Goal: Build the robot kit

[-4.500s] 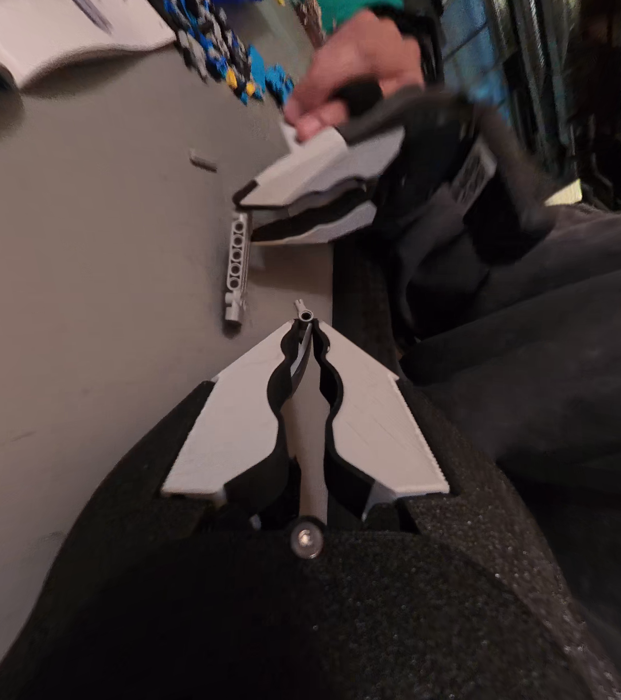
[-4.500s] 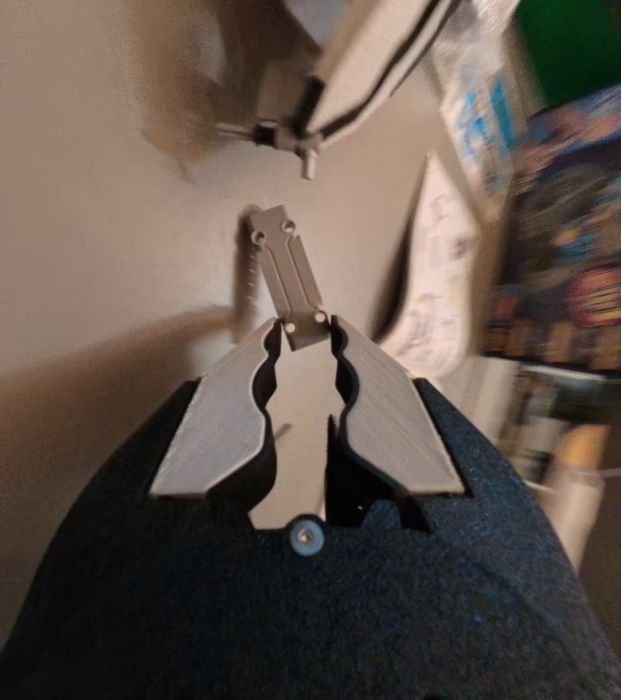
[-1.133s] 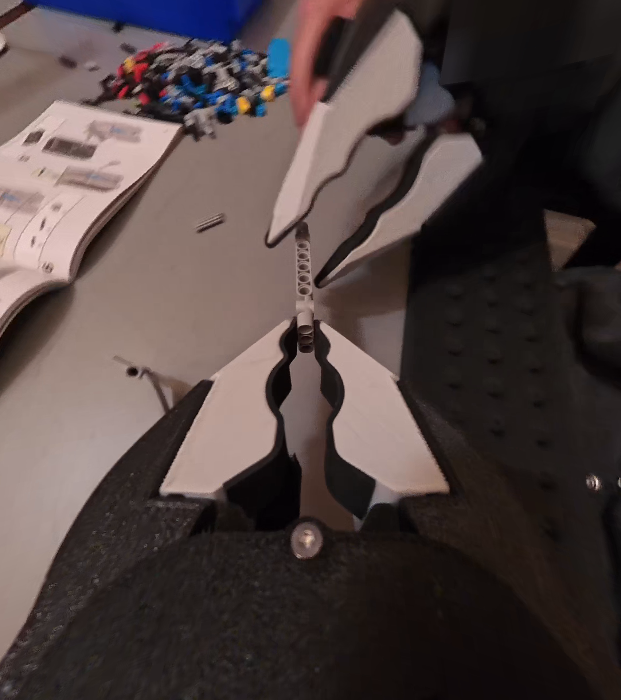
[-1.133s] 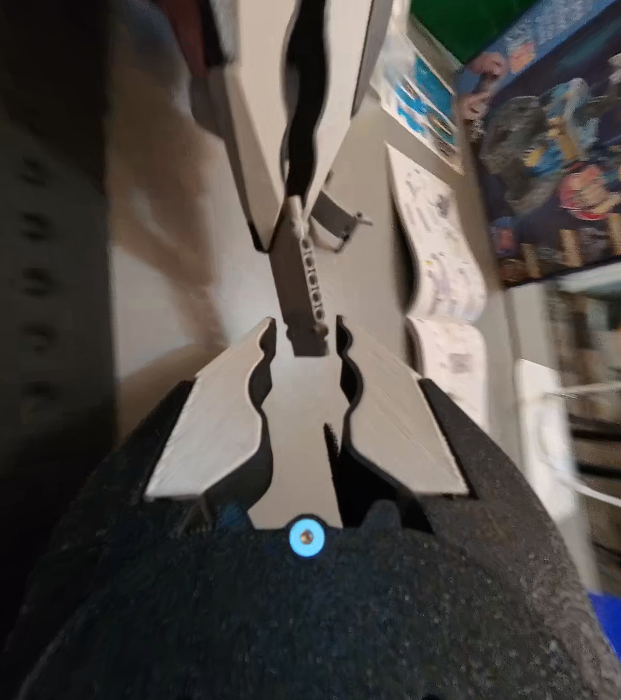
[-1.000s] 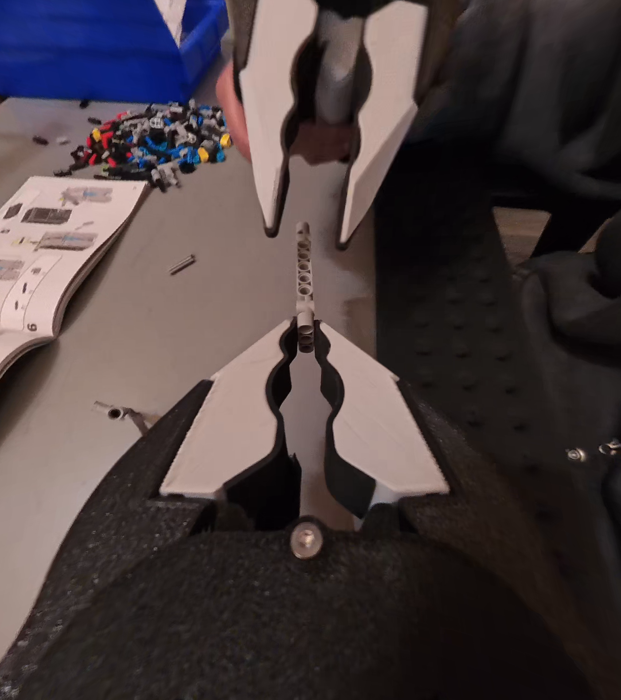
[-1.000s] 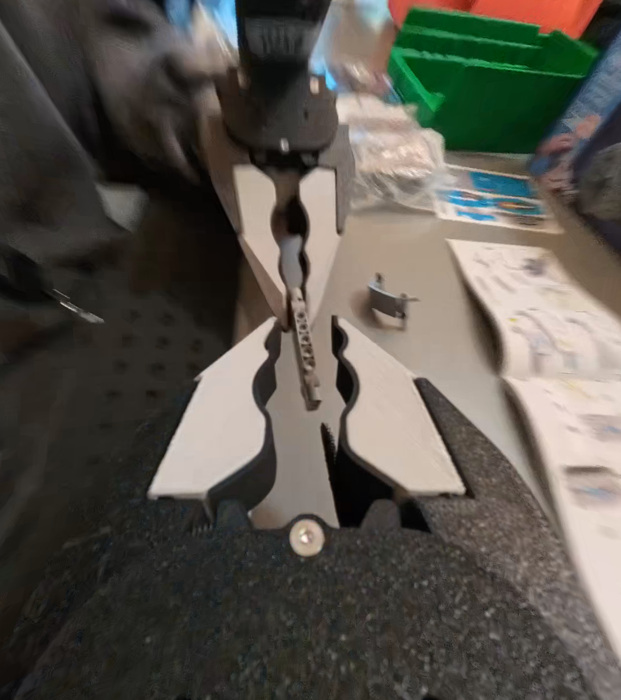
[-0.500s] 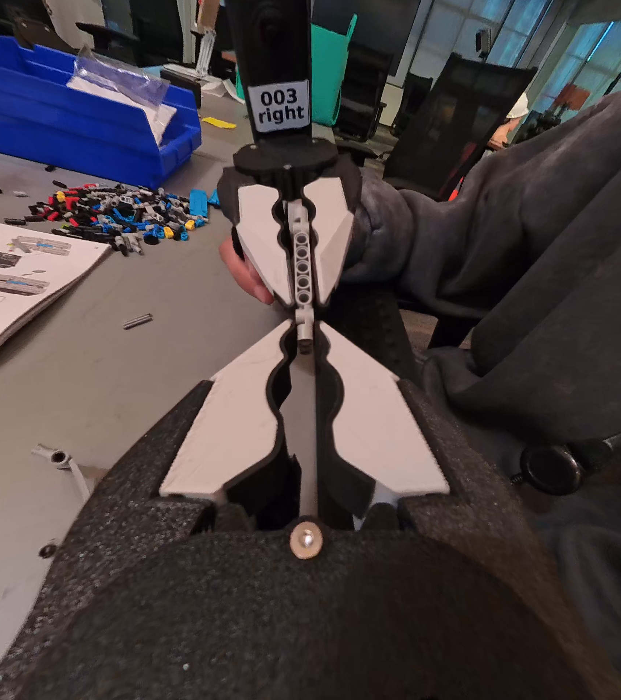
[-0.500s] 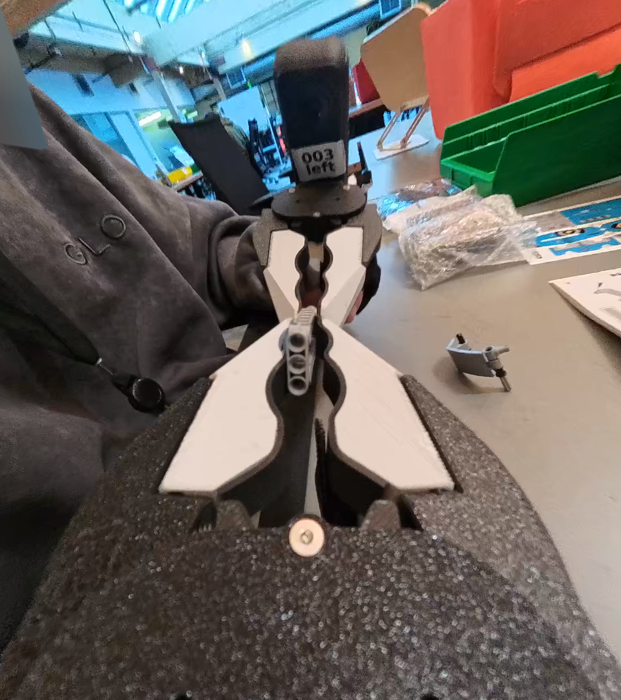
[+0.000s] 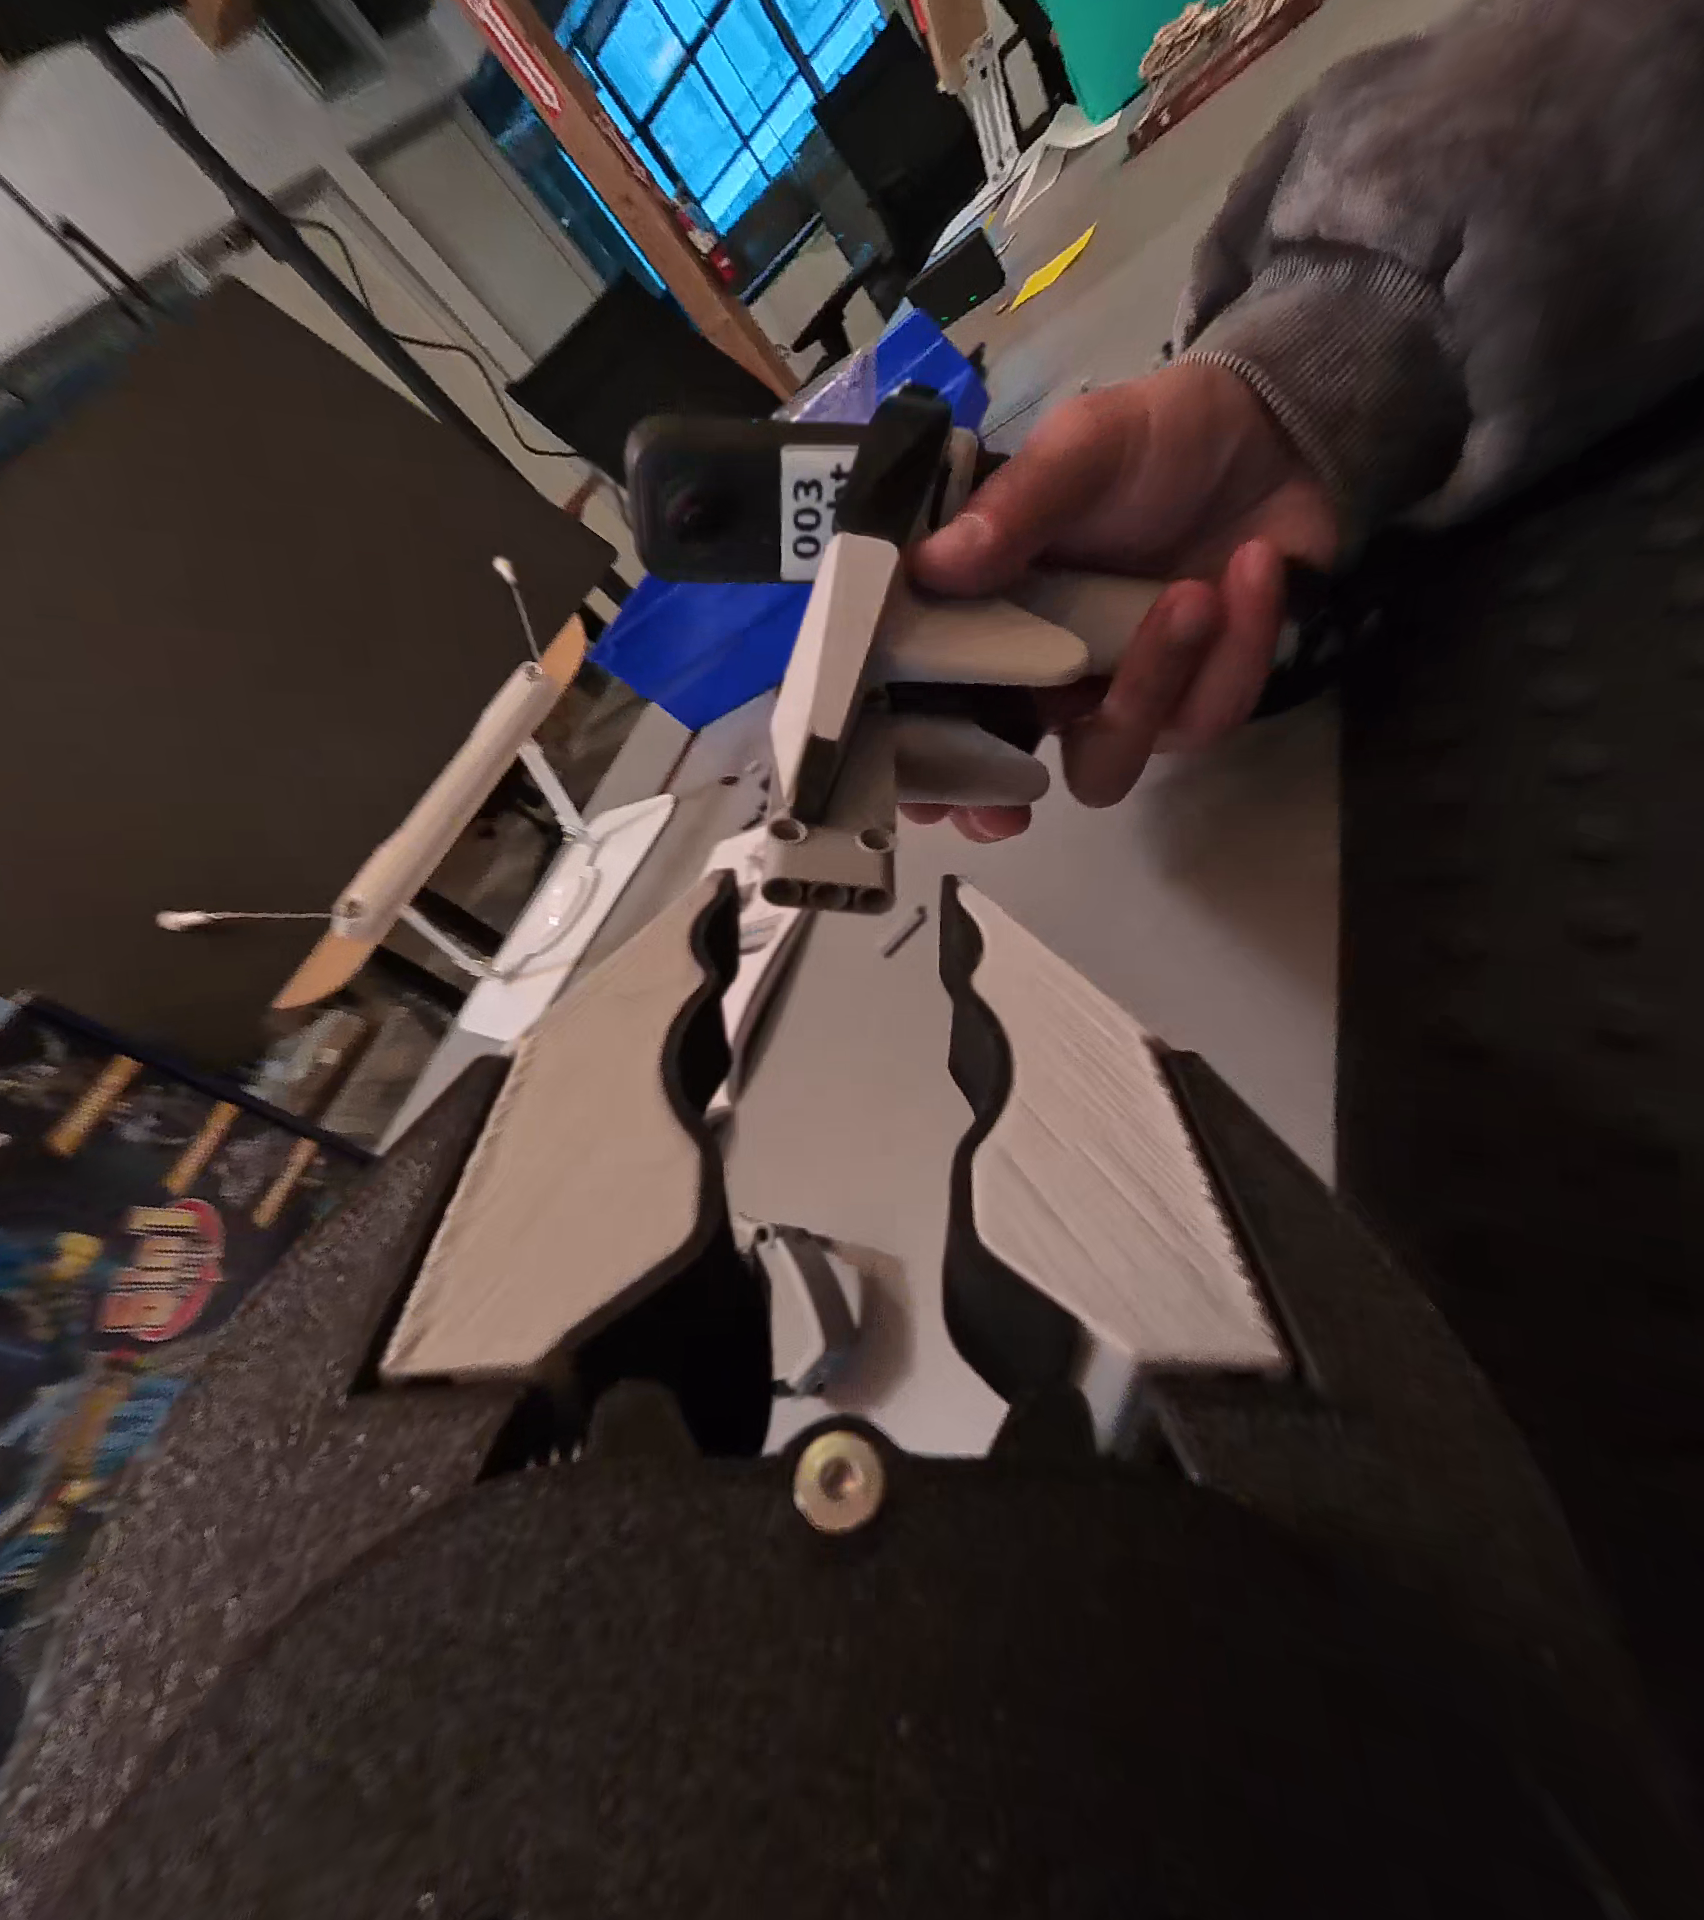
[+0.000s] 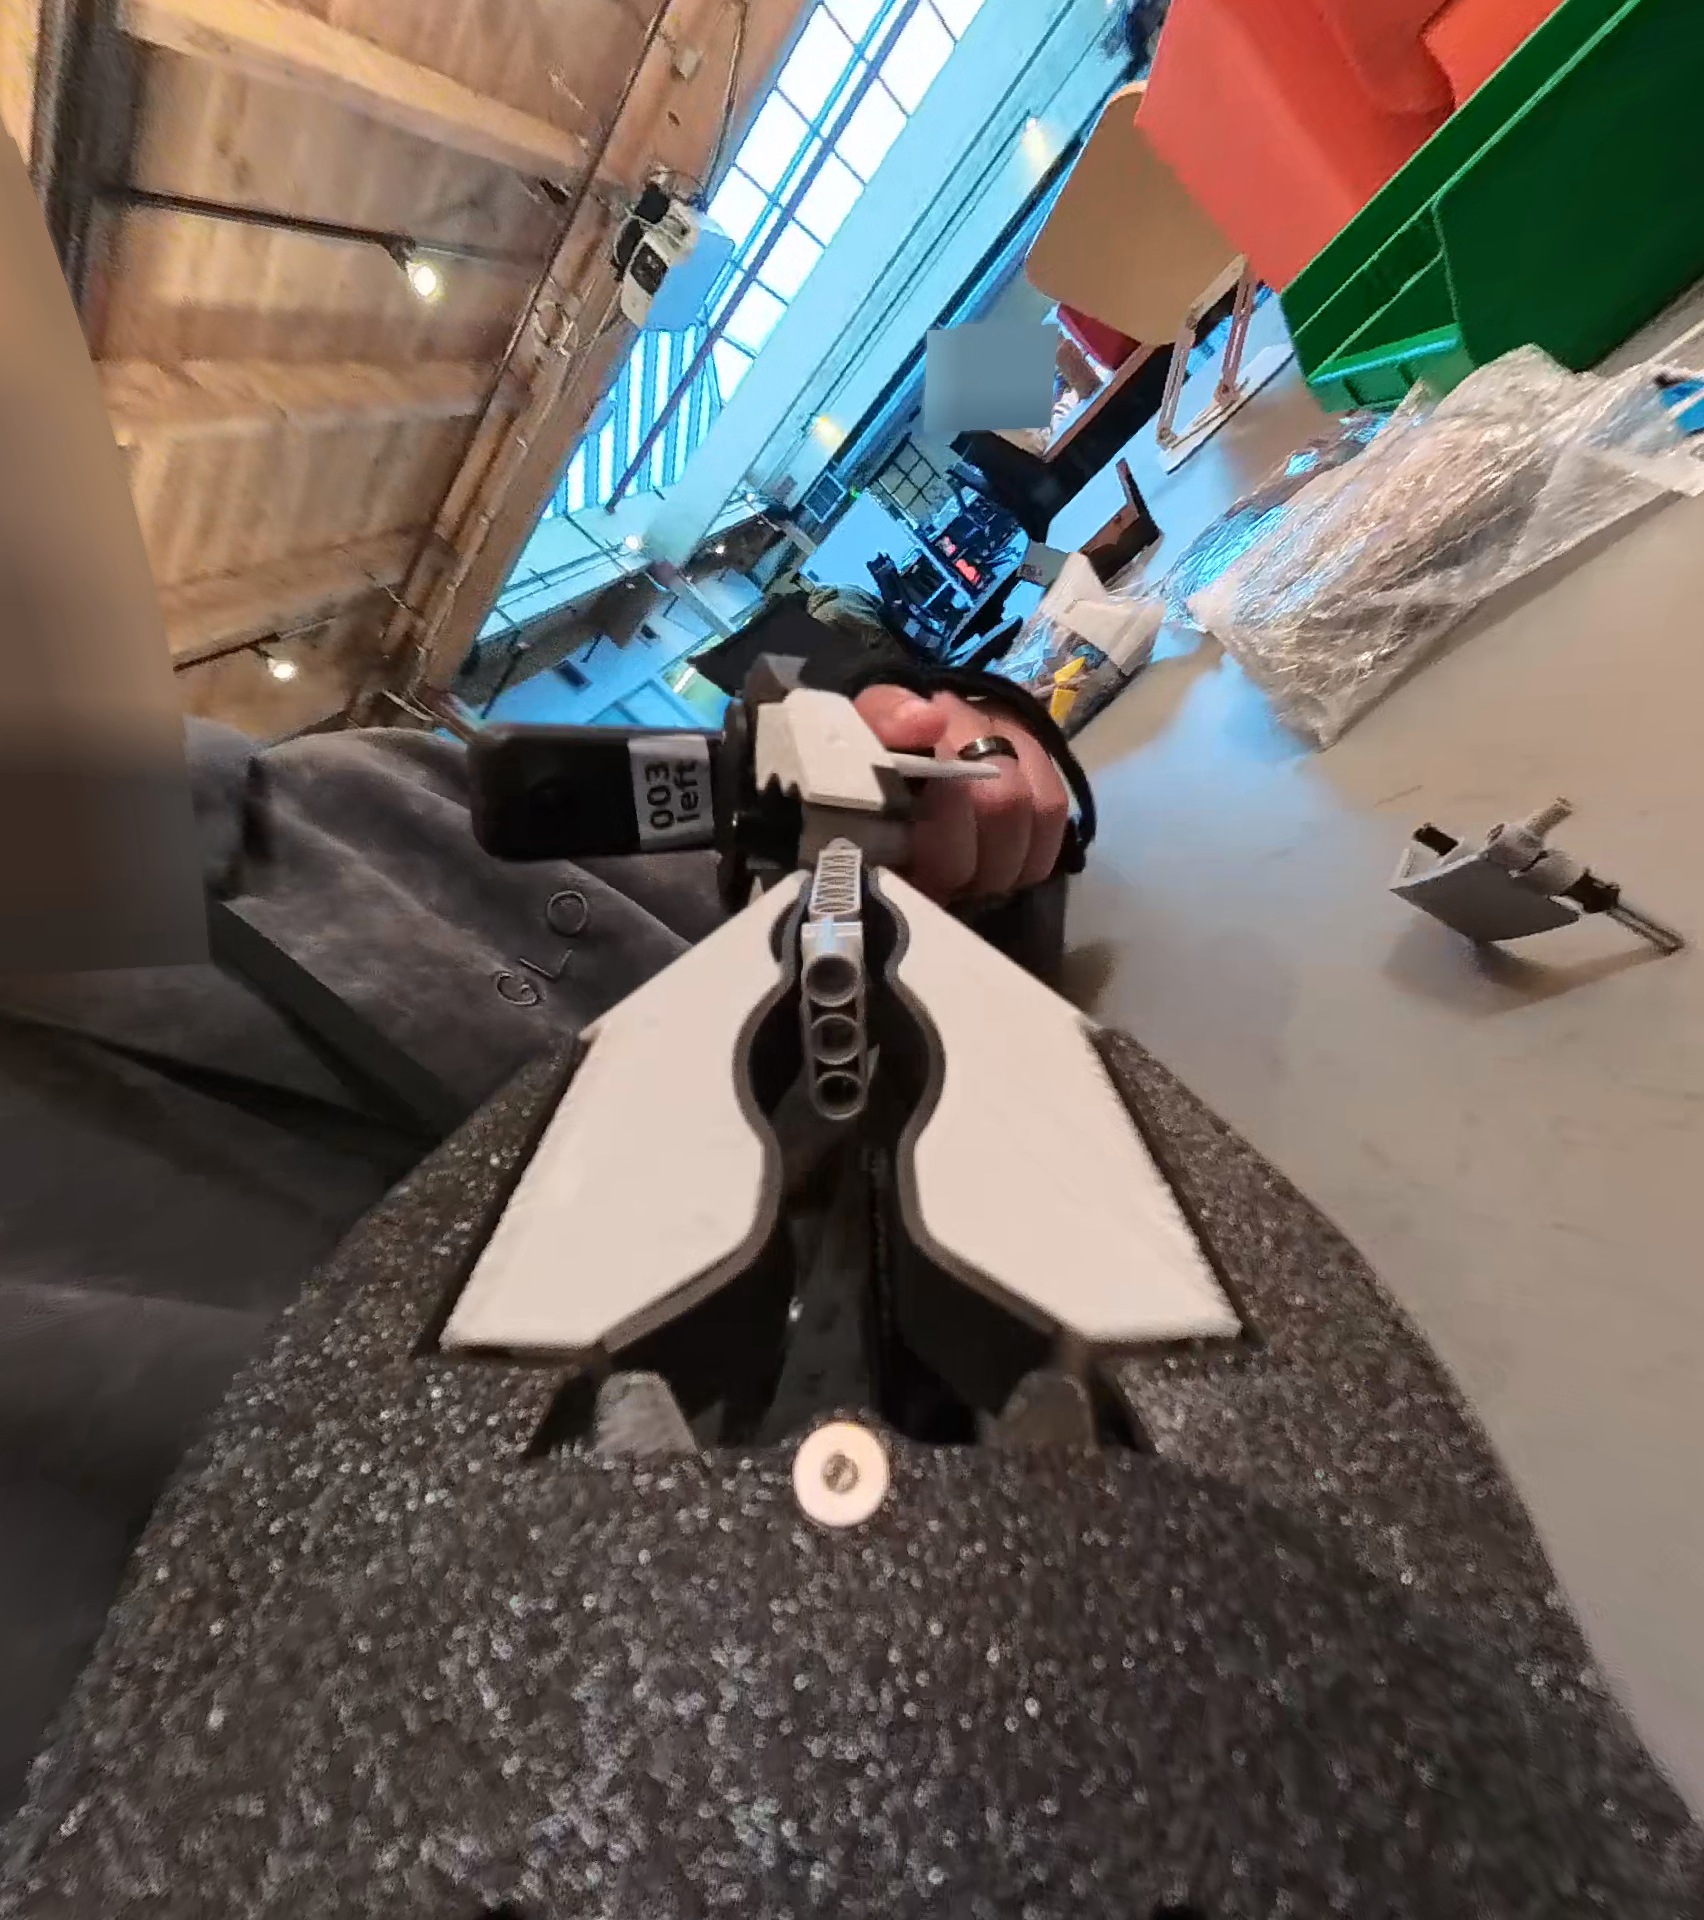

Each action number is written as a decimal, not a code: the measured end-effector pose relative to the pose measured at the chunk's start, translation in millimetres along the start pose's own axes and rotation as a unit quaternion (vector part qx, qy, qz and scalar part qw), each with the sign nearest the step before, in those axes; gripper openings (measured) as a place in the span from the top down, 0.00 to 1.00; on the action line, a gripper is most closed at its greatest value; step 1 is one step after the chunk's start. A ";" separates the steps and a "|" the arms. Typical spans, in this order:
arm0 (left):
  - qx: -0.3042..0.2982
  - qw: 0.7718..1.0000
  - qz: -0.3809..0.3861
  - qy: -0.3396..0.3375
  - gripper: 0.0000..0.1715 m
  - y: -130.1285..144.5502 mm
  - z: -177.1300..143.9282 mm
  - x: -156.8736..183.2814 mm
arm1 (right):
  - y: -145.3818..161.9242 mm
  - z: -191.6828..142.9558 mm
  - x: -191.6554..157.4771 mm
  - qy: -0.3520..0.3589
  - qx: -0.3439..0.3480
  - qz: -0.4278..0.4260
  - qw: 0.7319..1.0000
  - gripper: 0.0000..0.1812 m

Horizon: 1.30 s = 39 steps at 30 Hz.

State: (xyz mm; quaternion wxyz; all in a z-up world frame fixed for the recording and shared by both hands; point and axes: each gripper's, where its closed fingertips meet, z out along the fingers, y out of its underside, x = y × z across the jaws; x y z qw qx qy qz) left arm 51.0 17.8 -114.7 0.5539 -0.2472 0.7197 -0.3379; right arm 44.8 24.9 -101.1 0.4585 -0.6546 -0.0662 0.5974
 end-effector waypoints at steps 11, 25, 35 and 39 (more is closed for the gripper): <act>0.001 1.000 0.022 0.005 0.86 1.4 2.4 2.3 | 5.6 5.5 2.6 -0.007 -0.008 0.024 1.000 0.96; 0.005 1.000 0.008 -0.001 0.85 0.8 2.5 0.2 | 2.5 7.5 3.3 -0.005 0.004 0.009 1.000 0.96; -0.169 0.939 -0.300 0.026 0.79 108.7 0.9 -32.6 | -22.0 -27.6 21.4 0.128 0.032 -0.129 0.983 0.97; -0.200 0.910 -0.362 0.034 0.78 115.9 14.0 -23.2 | -14.2 -19.7 21.9 0.126 0.009 -0.132 0.983 0.96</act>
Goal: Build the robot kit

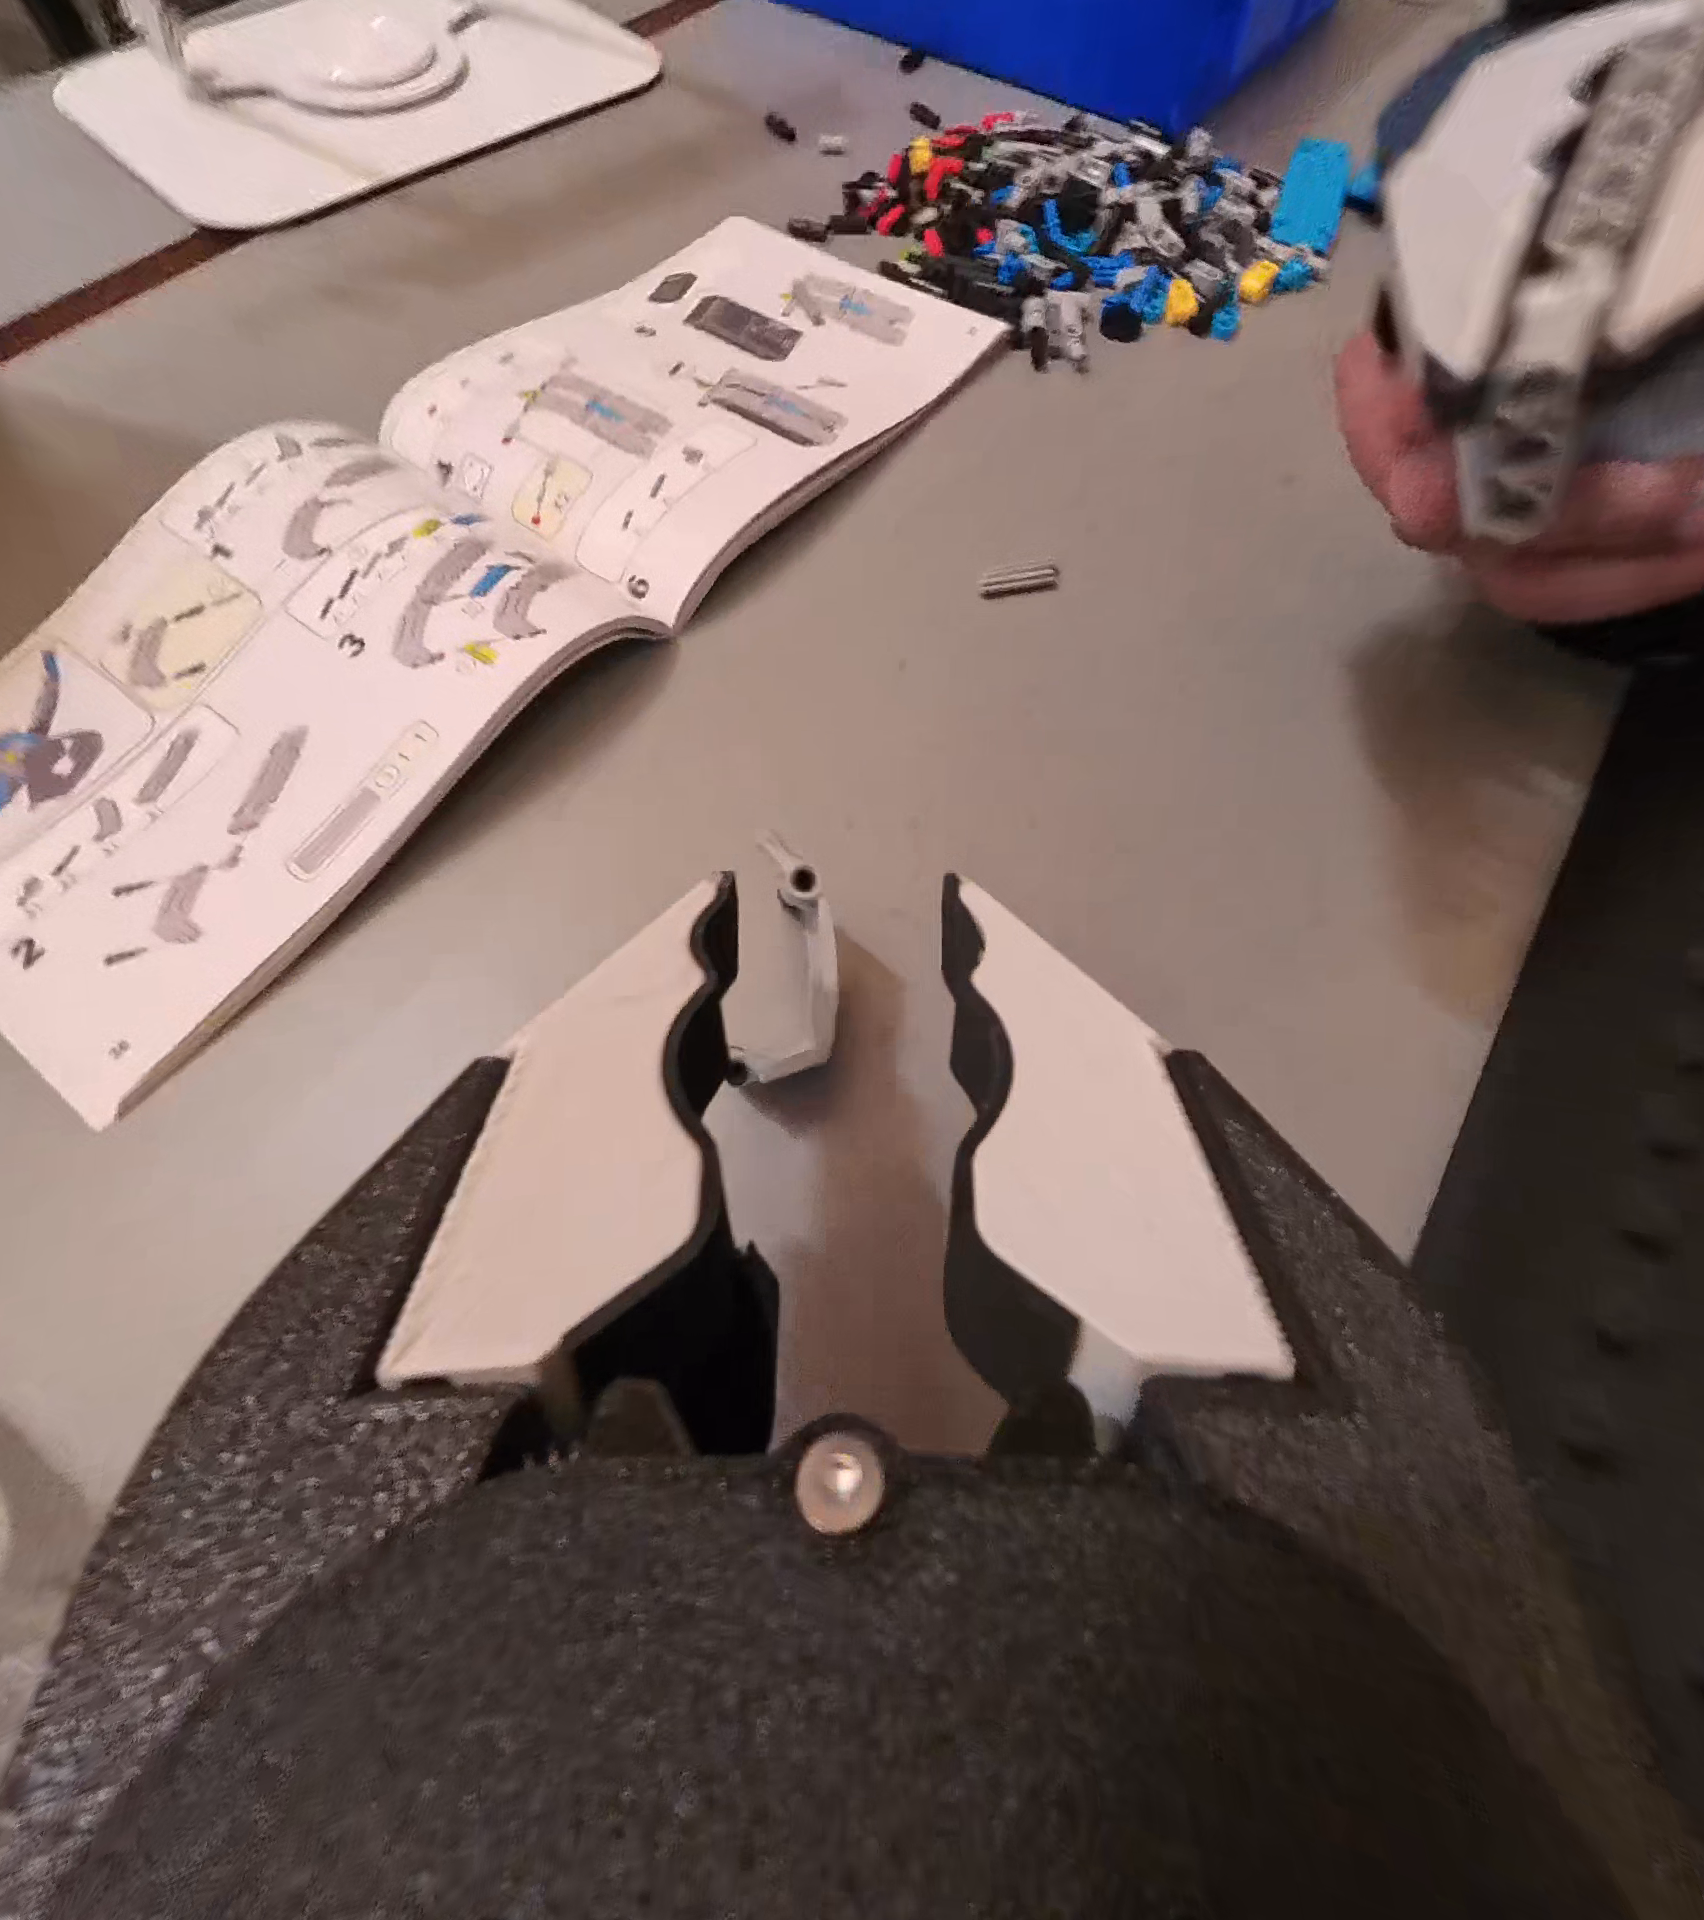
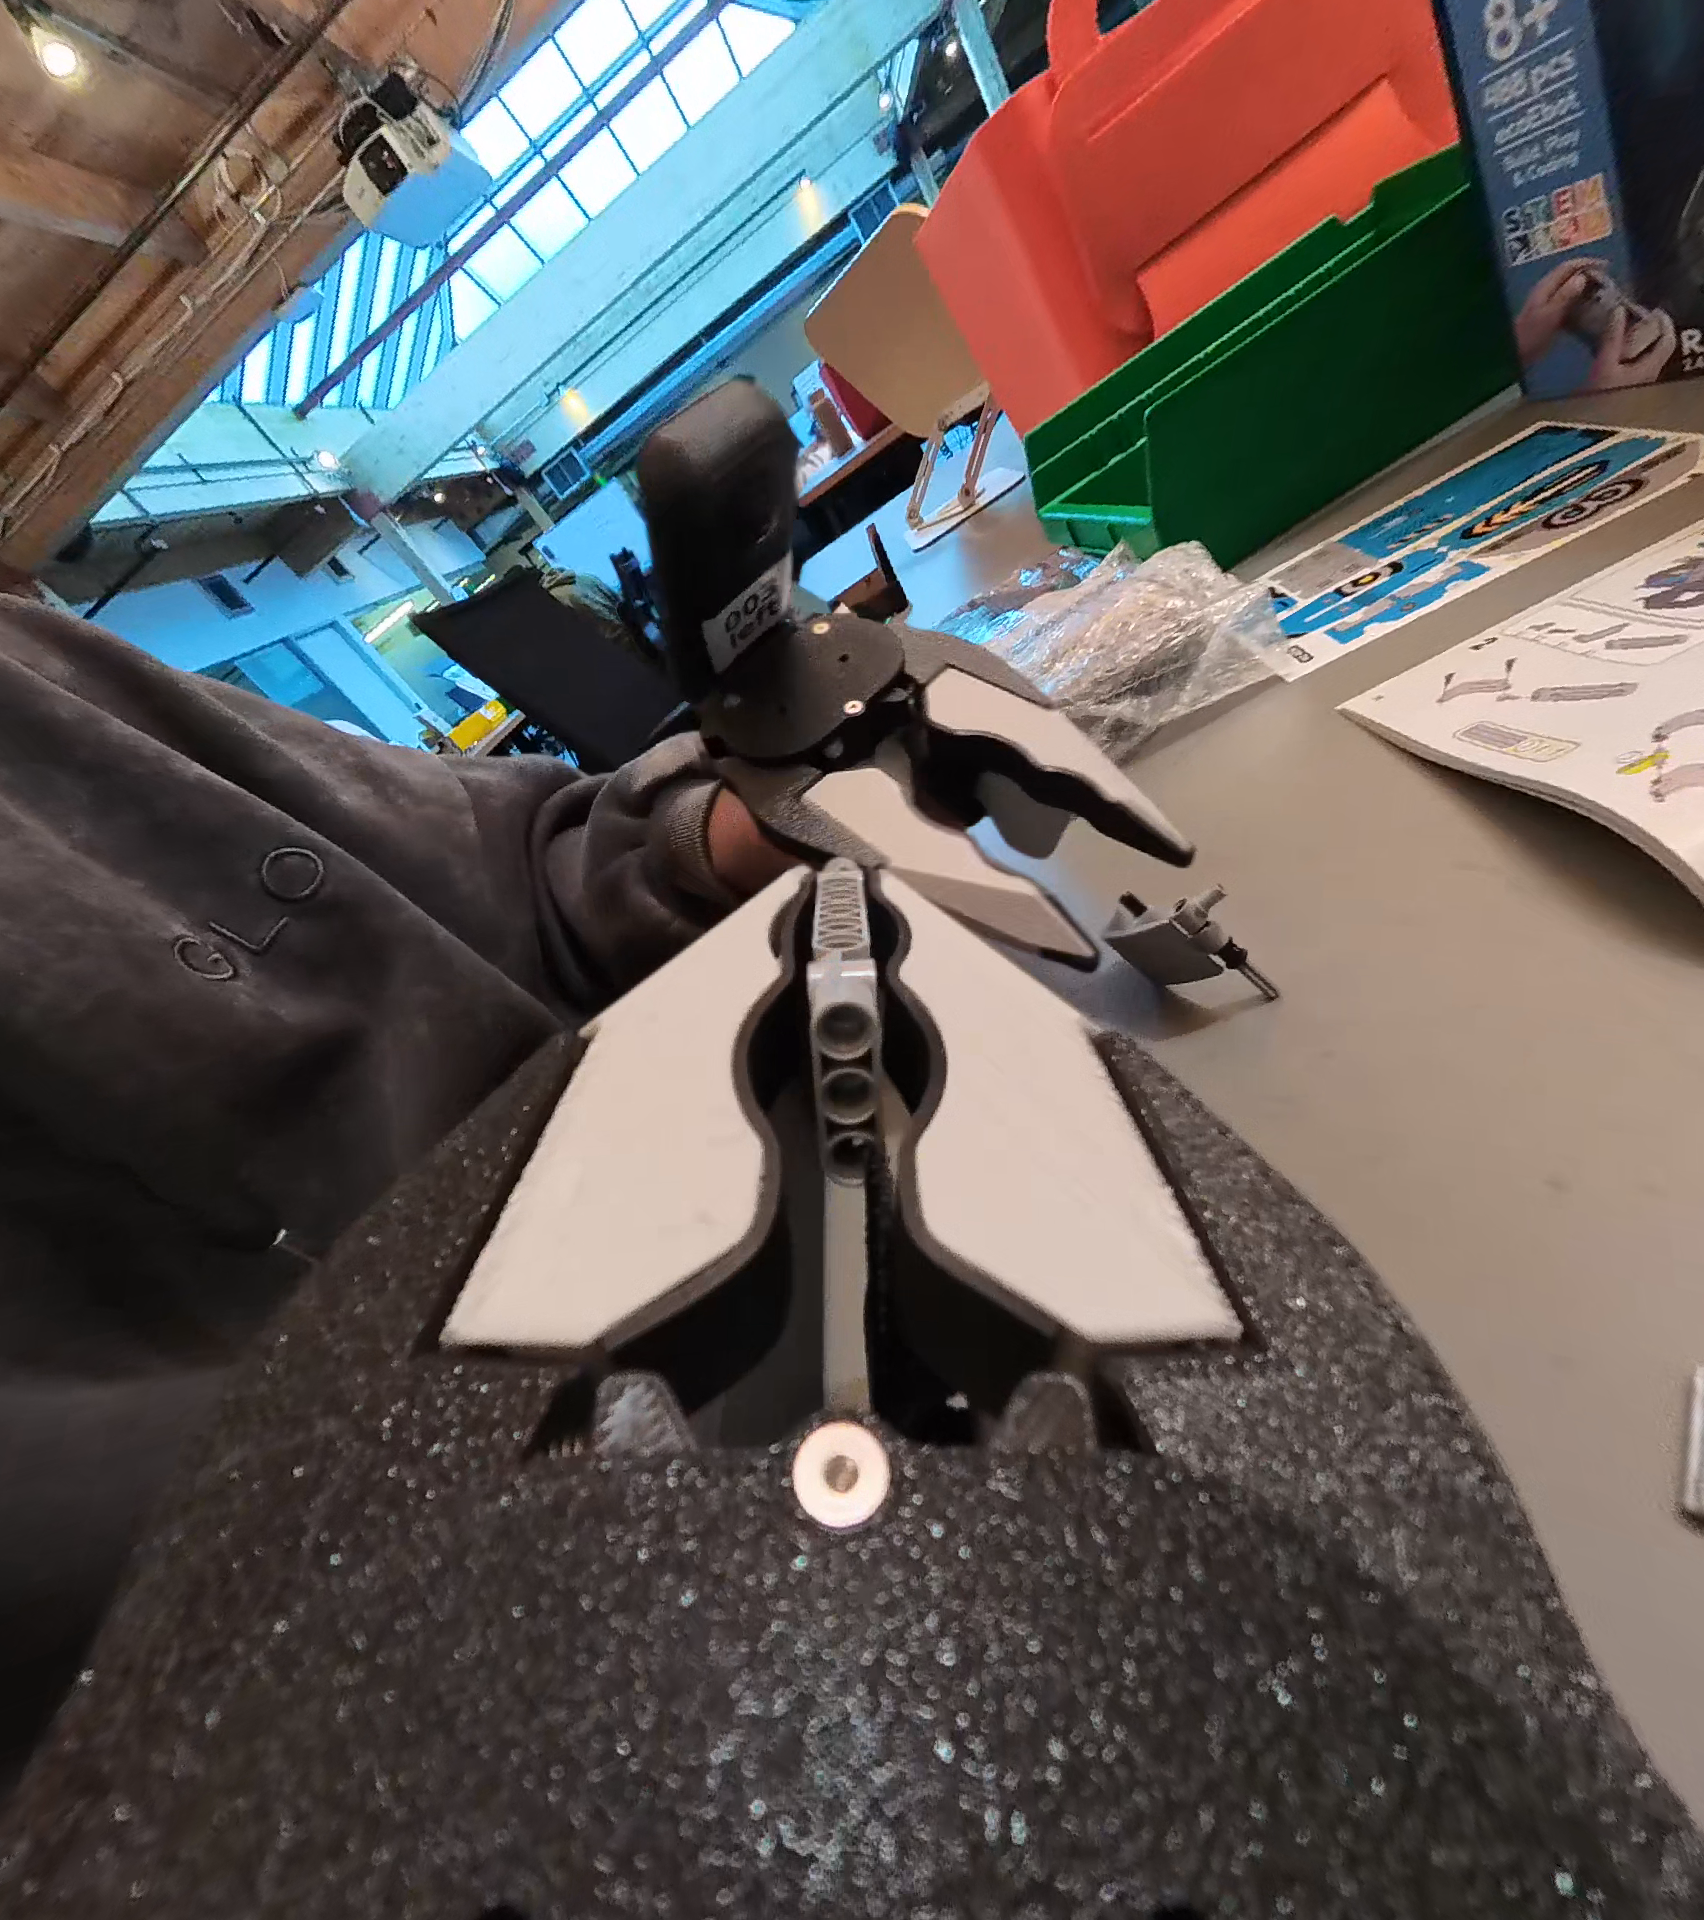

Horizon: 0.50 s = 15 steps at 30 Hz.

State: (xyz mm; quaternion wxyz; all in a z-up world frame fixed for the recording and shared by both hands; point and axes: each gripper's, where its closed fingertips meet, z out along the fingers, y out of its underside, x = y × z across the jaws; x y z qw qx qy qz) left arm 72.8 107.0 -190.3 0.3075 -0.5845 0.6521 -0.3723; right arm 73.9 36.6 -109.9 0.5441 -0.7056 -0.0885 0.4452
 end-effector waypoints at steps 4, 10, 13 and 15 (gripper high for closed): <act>0.001 0.999 -0.031 -0.031 0.79 -3.1 5.4 -12.0 | -1.0 0.8 -4.7 -0.011 0.003 0.003 1.000 0.97; -0.016 0.999 -0.023 -0.024 0.87 2.7 13.9 -5.5 | -5.4 -1.6 -4.1 -0.017 0.015 0.020 1.000 0.97; -0.022 0.999 -0.031 -0.024 0.96 5.8 18.5 -8.9 | -5.1 -1.4 -2.8 -0.016 0.015 0.025 0.999 0.97; -0.024 0.999 -0.024 -0.011 0.96 5.6 18.5 -7.3 | -5.7 -1.4 -1.5 -0.012 0.016 0.021 1.000 0.97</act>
